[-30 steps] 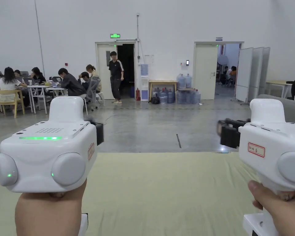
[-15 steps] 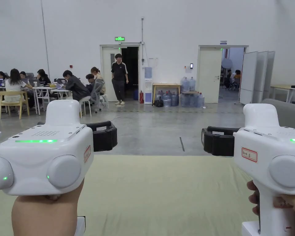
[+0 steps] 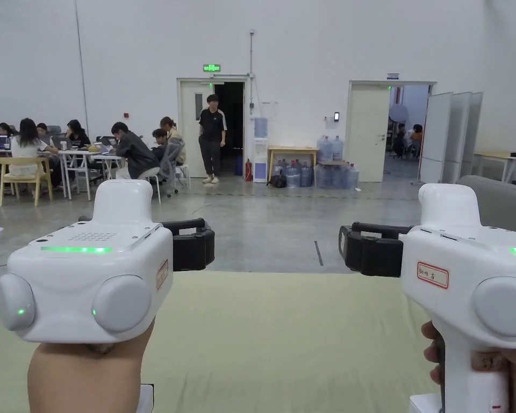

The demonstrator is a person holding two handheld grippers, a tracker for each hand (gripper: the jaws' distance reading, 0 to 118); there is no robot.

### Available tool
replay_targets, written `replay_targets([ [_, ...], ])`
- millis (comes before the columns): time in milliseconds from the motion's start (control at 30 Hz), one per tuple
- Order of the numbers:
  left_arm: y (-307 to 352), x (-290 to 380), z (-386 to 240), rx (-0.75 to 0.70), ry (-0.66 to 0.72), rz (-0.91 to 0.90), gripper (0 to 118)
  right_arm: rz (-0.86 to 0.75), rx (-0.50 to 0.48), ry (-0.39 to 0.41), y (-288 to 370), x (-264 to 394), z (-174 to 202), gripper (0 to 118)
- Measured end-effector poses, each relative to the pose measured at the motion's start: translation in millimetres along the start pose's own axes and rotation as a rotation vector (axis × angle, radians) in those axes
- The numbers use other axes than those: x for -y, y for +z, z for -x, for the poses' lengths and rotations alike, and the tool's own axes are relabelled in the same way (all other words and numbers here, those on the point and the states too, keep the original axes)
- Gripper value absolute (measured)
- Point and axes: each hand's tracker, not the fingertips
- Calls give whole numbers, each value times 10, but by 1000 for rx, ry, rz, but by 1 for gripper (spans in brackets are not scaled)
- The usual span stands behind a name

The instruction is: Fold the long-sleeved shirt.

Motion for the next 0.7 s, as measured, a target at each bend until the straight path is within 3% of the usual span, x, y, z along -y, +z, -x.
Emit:
replay_targets([
  [700, -46, 6, 24, -7, -14, 9, 118, -8, 22, -6, 9, -6, 32, 118],
])
